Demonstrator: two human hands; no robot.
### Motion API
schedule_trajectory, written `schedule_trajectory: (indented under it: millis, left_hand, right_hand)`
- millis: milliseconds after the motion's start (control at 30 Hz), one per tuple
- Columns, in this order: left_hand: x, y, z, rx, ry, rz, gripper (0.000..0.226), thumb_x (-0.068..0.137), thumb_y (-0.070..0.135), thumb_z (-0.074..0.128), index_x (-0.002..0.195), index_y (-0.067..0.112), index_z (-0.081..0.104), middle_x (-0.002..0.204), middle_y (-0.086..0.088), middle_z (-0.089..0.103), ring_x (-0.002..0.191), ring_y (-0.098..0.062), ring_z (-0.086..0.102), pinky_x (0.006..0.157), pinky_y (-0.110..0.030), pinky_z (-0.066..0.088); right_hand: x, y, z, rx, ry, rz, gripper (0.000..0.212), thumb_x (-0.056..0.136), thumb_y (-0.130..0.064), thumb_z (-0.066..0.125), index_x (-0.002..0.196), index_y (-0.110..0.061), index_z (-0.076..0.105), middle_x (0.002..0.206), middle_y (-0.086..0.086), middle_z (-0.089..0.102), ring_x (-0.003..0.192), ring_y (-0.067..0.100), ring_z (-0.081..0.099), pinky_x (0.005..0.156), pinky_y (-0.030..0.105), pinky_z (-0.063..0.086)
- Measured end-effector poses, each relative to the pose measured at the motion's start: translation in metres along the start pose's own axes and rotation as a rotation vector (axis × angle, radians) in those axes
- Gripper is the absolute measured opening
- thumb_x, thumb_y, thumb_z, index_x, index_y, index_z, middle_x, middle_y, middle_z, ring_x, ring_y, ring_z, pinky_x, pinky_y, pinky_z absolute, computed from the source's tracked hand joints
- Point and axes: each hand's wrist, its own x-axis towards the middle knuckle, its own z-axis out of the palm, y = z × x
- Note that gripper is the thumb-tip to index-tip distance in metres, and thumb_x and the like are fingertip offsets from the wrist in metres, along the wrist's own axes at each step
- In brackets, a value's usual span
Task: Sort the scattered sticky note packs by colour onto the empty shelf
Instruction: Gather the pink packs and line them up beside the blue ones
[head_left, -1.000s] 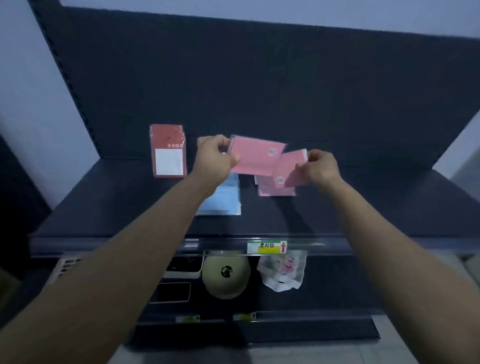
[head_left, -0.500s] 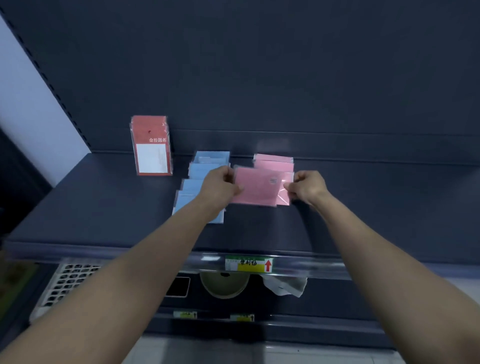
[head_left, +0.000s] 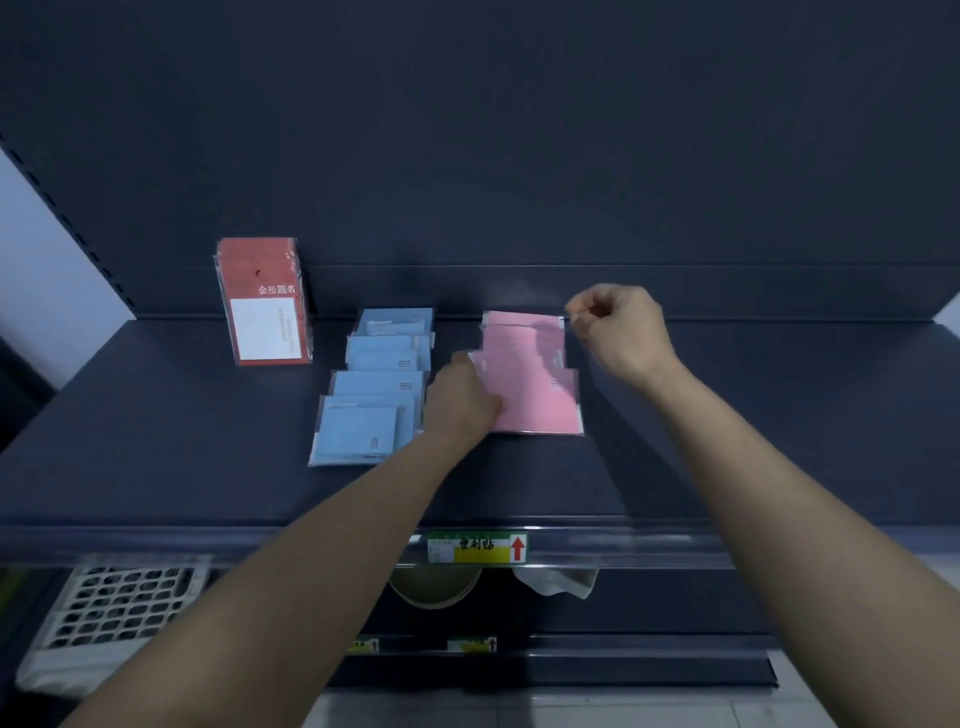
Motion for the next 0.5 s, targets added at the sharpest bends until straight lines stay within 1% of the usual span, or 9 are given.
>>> schedule_trajectory:
  millis: [33, 100, 133, 200, 267, 333, 400, 467, 500]
  left_hand:
    - [0.000, -0.001, -0.002, 0.019, 0.007, 0.018, 0.043, 0.078, 0.016, 0.071, 0.110, 0.001, 0.048, 0.106, -0.015, 0.060, 0.096, -0.032, 0.059, 0.070, -0.032, 0.043]
    - [-0.003, -0.002, -0.013, 0.038, 0.018, 0.070, 0.037, 0.080, 0.016, 0.069, 0.108, 0.001, 0.048, 0.107, -0.016, 0.059, 0.095, -0.032, 0.058, 0.069, -0.032, 0.043]
    - [-0.004, -0.004, -0.023, 0.032, 0.034, 0.099, 0.034, 0.082, 0.015, 0.068, 0.107, 0.002, 0.050, 0.105, -0.015, 0.059, 0.094, -0.031, 0.058, 0.070, -0.032, 0.043]
    - [-0.011, -0.011, -0.051, 0.009, 0.093, 0.140, 0.029, 0.084, 0.017, 0.066, 0.107, 0.003, 0.054, 0.106, -0.013, 0.058, 0.095, -0.028, 0.056, 0.075, -0.031, 0.043]
    - [-0.021, -0.022, -0.090, 0.009, 0.186, 0.182, 0.024, 0.087, 0.016, 0.063, 0.108, 0.006, 0.056, 0.107, -0.011, 0.058, 0.092, -0.024, 0.055, 0.077, -0.029, 0.042]
    - [-0.037, -0.041, -0.137, 0.038, 0.290, 0.204, 0.020, 0.087, 0.013, 0.060, 0.106, 0.008, 0.057, 0.105, -0.009, 0.058, 0.086, -0.019, 0.052, 0.074, -0.027, 0.040]
    - [-0.060, -0.066, -0.189, 0.102, 0.413, 0.194, 0.018, 0.087, 0.013, 0.059, 0.105, 0.010, 0.057, 0.103, -0.007, 0.058, 0.087, -0.021, 0.053, 0.075, -0.028, 0.040]
    - [-0.092, -0.095, -0.240, 0.161, 0.541, 0.172, 0.018, 0.085, 0.012, 0.059, 0.103, 0.011, 0.058, 0.099, -0.006, 0.057, 0.089, -0.023, 0.055, 0.078, -0.030, 0.040]
    - [-0.110, -0.111, -0.265, 0.190, 0.600, 0.155, 0.018, 0.084, 0.012, 0.059, 0.102, 0.010, 0.059, 0.097, -0.005, 0.057, 0.089, -0.023, 0.054, 0.079, -0.030, 0.040]
  right_hand:
    - [-0.001, -0.008, 0.001, -0.003, 0.001, -0.022, 0.019, 0.089, -0.002, 0.050, 0.087, -0.010, 0.067, 0.075, -0.002, 0.060, 0.063, 0.012, 0.054, 0.048, 0.005, 0.040]
    - [-0.002, -0.026, 0.009, -0.016, -0.013, -0.079, 0.019, 0.089, -0.004, 0.051, 0.088, -0.012, 0.068, 0.078, -0.005, 0.060, 0.074, 0.011, 0.055, 0.062, 0.013, 0.043]
    - [-0.003, -0.037, 0.016, -0.022, -0.025, -0.113, 0.019, 0.089, -0.004, 0.051, 0.090, -0.010, 0.069, 0.080, -0.005, 0.061, 0.078, 0.011, 0.055, 0.069, 0.017, 0.044]
    - [-0.006, -0.062, 0.034, -0.027, -0.057, -0.186, 0.019, 0.089, -0.005, 0.053, 0.094, -0.009, 0.071, 0.084, -0.003, 0.062, 0.082, 0.011, 0.056, 0.078, 0.020, 0.045]
    - [-0.013, -0.093, 0.058, -0.038, -0.101, -0.268, 0.019, 0.088, -0.008, 0.054, 0.095, -0.011, 0.071, 0.085, -0.003, 0.064, 0.084, 0.011, 0.057, 0.079, 0.021, 0.045]
    - [-0.025, -0.127, 0.085, -0.054, -0.159, -0.362, 0.018, 0.088, -0.010, 0.055, 0.095, -0.012, 0.071, 0.089, -0.002, 0.068, 0.087, 0.013, 0.059, 0.081, 0.022, 0.045]
    - [-0.043, -0.166, 0.116, -0.079, -0.218, -0.479, 0.017, 0.087, -0.012, 0.055, 0.095, -0.014, 0.070, 0.094, 0.000, 0.070, 0.089, 0.014, 0.061, 0.084, 0.024, 0.045]
    - [-0.069, -0.209, 0.148, -0.091, -0.274, -0.607, 0.017, 0.088, -0.013, 0.055, 0.098, -0.014, 0.069, 0.098, 0.001, 0.070, 0.093, 0.019, 0.062, 0.088, 0.029, 0.046]
    - [-0.085, -0.232, 0.165, -0.085, -0.303, -0.667, 0.016, 0.089, -0.015, 0.055, 0.098, -0.014, 0.069, 0.097, 0.001, 0.070, 0.093, 0.020, 0.061, 0.088, 0.031, 0.047]
